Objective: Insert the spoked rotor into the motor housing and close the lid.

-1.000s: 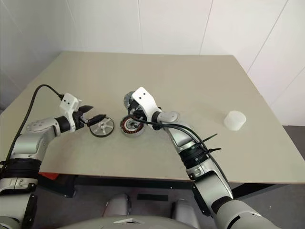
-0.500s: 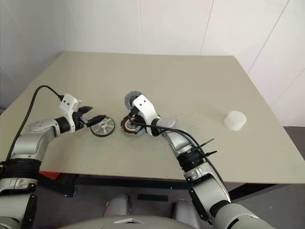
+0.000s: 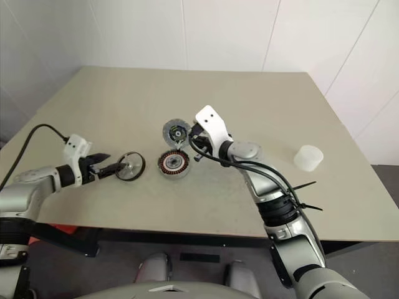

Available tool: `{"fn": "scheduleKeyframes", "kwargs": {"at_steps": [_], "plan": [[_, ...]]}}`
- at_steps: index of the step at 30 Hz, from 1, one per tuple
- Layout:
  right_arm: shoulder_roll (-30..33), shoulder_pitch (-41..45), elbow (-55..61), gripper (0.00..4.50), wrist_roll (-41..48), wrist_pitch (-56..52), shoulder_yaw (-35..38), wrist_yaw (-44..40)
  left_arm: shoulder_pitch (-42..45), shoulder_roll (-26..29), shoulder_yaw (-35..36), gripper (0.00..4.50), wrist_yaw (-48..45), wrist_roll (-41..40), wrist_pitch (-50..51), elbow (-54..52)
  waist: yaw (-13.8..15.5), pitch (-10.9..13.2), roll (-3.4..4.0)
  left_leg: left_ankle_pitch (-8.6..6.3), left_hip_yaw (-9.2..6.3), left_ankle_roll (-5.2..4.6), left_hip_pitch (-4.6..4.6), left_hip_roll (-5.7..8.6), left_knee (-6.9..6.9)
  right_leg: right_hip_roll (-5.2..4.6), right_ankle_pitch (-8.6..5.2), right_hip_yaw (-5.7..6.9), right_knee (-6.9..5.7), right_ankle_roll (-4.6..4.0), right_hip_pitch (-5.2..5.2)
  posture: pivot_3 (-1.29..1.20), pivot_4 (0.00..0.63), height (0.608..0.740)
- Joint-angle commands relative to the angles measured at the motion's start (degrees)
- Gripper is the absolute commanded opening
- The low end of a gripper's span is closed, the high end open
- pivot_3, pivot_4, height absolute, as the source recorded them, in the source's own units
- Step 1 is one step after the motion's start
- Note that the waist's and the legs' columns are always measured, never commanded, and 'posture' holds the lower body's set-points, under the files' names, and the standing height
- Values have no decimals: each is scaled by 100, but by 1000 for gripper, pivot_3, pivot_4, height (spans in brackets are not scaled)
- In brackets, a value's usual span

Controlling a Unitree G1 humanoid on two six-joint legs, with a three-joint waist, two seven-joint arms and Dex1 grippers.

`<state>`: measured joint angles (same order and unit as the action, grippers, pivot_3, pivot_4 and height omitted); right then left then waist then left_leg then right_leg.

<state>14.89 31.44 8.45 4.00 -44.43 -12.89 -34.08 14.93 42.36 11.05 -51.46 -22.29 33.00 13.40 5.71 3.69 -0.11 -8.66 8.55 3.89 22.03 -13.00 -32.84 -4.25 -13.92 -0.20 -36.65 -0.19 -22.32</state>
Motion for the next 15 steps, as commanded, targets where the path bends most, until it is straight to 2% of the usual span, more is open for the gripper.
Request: {"fn": "scheduleKeyframes", "kwargs": {"at_steps": [1,8,15], "plan": [[143,53,521,38,157,-224,330,109,-50,170,363,4500,-133,-294,279,16,-2,0,0,-1,0,-1,-3,2,0,-1,0,-1,-1,0,1,0,0,740],[81,39,551,38,226,-357,310,250,86,-186,421,4500,154,-558,742,-84,-1,0,0,-2,0,-4,-15,3,2,-3,0,-4,-7,0,8,0,0,740],[62,89,529,38,254,-374,277,269,23,-1078,594,4500,705,-1280,1821,-414,12,0,-1,0,0,0,-13,7,2,-6,1,-2,-4,-1,12,0,0,740]]}}
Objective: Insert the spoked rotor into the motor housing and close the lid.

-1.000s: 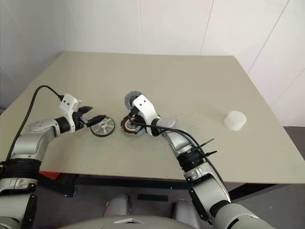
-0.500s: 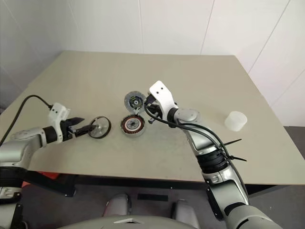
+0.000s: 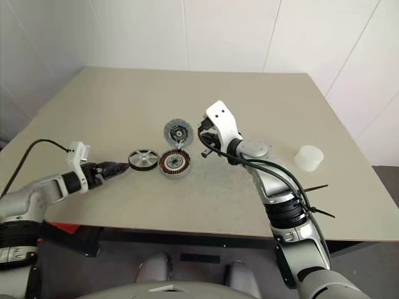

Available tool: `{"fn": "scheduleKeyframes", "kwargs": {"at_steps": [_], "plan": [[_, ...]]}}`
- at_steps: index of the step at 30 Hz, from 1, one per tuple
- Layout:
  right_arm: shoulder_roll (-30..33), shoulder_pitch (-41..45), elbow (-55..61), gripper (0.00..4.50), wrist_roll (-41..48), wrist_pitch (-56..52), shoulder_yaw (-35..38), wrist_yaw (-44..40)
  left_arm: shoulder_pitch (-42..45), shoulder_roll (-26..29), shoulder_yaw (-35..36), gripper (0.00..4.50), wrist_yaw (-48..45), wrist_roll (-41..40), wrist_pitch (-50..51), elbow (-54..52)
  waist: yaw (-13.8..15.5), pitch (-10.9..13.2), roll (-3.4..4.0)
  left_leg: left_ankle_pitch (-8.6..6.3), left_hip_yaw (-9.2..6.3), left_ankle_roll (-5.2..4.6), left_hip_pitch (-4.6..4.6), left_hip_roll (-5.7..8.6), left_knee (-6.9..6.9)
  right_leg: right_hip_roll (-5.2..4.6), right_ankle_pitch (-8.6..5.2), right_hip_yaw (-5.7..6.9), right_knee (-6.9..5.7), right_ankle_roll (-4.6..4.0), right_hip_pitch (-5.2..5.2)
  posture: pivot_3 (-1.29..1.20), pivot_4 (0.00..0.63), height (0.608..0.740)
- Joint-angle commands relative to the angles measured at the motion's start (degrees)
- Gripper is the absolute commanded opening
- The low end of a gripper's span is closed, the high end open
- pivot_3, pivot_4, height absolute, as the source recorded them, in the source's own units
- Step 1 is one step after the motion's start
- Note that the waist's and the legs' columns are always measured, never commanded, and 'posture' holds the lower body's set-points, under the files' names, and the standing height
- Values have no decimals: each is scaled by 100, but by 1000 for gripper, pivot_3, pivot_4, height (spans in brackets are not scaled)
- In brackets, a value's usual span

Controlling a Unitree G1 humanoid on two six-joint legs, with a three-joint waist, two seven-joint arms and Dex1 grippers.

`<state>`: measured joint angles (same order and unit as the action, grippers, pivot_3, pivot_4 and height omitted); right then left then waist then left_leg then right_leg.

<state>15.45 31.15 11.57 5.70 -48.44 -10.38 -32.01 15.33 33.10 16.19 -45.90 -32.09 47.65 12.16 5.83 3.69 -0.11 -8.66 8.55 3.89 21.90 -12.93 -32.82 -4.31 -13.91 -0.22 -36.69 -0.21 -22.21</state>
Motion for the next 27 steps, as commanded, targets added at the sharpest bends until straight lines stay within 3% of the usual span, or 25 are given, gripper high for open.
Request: {"fn": "scheduleKeyframes", "kwargs": {"at_steps": [1,10,14,19,24,27], "plan": [[14,120,218,38,86,30,20,64,-77,-231,67,4500,190,-343,441,-344,-1,0,0,1,0,2,-1,-1,0,1,0,0,0,0,0,0,0,740],[44,94,227,38,109,33,-17,94,-66,-626,596,4500,674,-883,989,-392,-1,-1,2,0,0,0,-3,2,0,-1,-1,-1,2,1,4,0,0,740],[1,98,201,38,130,60,-44,119,278,-1287,1291,4500,1613,-1310,1345,108,22,-2,4,0,0,0,-5,4,0,-7,-1,1,2,1,12,0,0,740],[-100,120,227,38,174,31,-85,189,119,-1893,1511,4500,2305,-1525,1736,39,54,-17,27,-2,0,-3,-35,16,0,-22,-17,2,3,30,51,0,0,740],[-92,94,244,38,198,30,-96,222,2,-2000,1528,4500,2587,-1659,1867,-113,58,-26,37,-7,0,-11,-68,24,0,-31,-31,0,23,55,96,0,0,740],[-94,78,255,0,201,21,-109,238,-28,-1964,1567,3924,2649,-1819,1939,-242,57,-33,45,-10,0,-17,-67,24,3,-30,-33,1,40,57,102,0,0,740]]}}
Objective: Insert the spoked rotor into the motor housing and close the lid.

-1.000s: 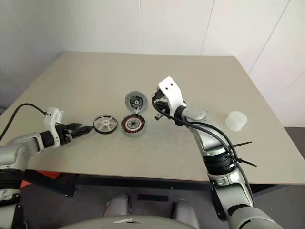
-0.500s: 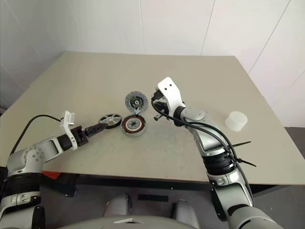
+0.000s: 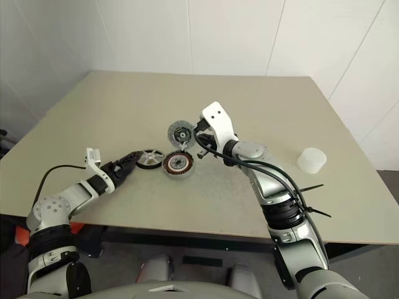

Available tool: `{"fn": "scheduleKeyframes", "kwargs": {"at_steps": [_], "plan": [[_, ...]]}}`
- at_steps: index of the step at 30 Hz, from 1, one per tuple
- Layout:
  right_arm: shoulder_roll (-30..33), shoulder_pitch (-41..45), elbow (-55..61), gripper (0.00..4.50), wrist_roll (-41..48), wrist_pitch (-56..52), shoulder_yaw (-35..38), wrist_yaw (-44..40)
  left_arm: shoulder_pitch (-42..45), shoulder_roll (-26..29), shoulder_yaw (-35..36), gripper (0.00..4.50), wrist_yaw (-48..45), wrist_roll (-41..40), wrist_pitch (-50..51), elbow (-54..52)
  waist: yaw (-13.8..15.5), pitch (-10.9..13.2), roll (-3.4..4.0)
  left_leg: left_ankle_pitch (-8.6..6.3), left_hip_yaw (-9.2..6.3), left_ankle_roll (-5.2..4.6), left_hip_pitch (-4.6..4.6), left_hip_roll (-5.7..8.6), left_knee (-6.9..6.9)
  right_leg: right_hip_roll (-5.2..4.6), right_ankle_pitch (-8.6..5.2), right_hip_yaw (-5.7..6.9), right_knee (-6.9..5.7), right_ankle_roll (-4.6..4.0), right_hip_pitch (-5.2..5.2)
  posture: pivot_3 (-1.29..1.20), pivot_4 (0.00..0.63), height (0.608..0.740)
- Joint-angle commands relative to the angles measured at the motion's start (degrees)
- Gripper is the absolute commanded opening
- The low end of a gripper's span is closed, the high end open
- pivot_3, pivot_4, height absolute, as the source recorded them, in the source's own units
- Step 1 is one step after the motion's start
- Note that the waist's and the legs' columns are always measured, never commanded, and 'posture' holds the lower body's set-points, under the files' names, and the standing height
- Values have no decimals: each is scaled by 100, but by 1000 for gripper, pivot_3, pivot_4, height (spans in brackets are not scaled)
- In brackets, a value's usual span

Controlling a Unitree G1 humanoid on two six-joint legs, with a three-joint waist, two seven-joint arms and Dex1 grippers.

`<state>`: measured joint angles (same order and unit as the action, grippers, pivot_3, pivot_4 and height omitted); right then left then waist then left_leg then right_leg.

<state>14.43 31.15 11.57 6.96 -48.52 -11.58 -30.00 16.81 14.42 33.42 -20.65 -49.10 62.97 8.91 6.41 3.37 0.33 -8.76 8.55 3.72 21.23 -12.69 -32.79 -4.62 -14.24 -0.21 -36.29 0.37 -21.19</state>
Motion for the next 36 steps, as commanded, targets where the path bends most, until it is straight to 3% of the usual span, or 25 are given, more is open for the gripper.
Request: {"fn": "scheduleKeyframes", "kwargs": {"at_steps": [1,4,14,17,22,29,36], "plan": [[5,75,261,0,76,25,7,42,-182,-79,-133,3590,143,-174,432,54,-1,-1,1,-2,0,-3,2,0,1,0,-1,0,3,2,0,0,0,740],[-5,67,252,0,74,36,-12,52,-195,-44,-103,2563,203,-291,469,5,0,-2,1,-7,0,-11,14,-1,4,2,1,5,12,-1,-4,0,0,740],[-43,48,236,0,57,79,-79,77,-302,-151,-185,2563,319,-513,463,-309,11,-2,2,-9,0,-14,34,-2,11,1,16,16,60,-19,2,0,0,740],[-43,20,250,0,49,89,-108,86,-380,-209,-209,2043,337,-548,468,-418,7,-2,2,-10,0,-15,33,-3,12,1,15,16,60,-19,2,0,0,740],[-35,0,253,0,43,104,-128,92,-489,-248,-213,531,430,-762,533,-634,26,-3,2,-9,-1,-14,31,-5,12,2,15,18,58,-18,4,0,0,740],[-29,27,181,0,34,148,-139,96,-473,-61,-133,531,369,-1072,551,-660,28,-3,1,-9,0,-14,31,-7,12,7,6,15,59,2,1,0,0,740],[288,-49,67,0,-28,272,-17,43,-208,728,267,531,-120,-1521,669,-40,8,-2,-2,-8,-1,-12,37,-16,16,21,17,15,59,-15,-10,0,0,740]]}}
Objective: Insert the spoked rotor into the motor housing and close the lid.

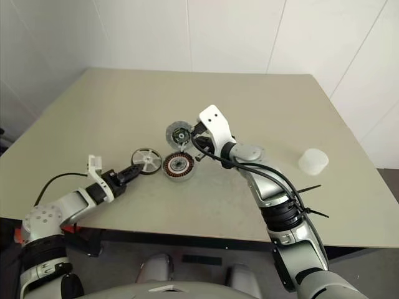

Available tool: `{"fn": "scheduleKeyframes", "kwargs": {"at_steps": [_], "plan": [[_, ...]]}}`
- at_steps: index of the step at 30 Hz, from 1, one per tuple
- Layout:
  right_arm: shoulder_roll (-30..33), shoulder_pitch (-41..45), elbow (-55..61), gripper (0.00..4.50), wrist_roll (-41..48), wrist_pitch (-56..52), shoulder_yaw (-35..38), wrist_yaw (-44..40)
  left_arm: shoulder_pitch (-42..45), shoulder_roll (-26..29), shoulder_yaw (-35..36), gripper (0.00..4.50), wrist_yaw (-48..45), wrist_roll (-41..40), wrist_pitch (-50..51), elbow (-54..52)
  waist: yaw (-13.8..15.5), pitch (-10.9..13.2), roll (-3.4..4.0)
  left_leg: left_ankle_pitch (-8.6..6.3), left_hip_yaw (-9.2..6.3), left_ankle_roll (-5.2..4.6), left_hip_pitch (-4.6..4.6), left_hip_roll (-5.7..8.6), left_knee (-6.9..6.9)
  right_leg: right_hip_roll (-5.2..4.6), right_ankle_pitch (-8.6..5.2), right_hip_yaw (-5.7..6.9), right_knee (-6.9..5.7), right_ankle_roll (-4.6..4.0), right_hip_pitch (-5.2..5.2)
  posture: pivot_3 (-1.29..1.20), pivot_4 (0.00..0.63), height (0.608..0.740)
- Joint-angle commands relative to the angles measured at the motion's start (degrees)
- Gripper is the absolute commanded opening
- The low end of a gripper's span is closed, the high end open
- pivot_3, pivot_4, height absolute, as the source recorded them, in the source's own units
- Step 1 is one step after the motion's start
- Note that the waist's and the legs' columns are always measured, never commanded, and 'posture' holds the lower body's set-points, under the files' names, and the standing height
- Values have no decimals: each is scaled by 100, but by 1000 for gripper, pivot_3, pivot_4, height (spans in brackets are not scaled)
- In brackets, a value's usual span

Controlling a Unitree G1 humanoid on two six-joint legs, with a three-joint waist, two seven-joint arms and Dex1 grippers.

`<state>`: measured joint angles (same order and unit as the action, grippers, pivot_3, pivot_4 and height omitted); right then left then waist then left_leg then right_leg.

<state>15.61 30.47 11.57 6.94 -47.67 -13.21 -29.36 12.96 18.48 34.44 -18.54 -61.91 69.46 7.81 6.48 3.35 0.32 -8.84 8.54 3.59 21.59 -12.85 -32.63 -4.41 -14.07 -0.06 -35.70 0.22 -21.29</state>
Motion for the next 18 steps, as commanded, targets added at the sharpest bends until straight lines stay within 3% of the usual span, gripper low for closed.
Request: {"fn": "scheduleKeyframes", "kwargs": {"at_steps": [1,5,12,18], "plan": [[239,14,29,0,-37,218,163,-25,174,428,93,531,-443,-184,-16,92,-1,0,0,0,0,0,0,1,0,-1,0,0,0,0,1,0,0,740],[460,31,-123,0,-89,365,170,-16,246,643,-215,531,-831,-242,303,329,3,0,0,0,0,0,-1,6,0,-5,-1,-2,1,1,4,0,0,740],[441,28,-189,0,-122,478,78,49,502,528,-963,531,-1209,-241,1077,474,0,0,0,2,0,4,-1,4,-1,-3,2,-1,-3,-4,3,0,0,740],[526,-97,-149,0,-139,479,96,77,684,450,-997,531,-1406,-197,1053,657,43,0,0,2,1,4,-1,5,-1,-7,2,-1,-3,-4,4,0,0,740]]}}
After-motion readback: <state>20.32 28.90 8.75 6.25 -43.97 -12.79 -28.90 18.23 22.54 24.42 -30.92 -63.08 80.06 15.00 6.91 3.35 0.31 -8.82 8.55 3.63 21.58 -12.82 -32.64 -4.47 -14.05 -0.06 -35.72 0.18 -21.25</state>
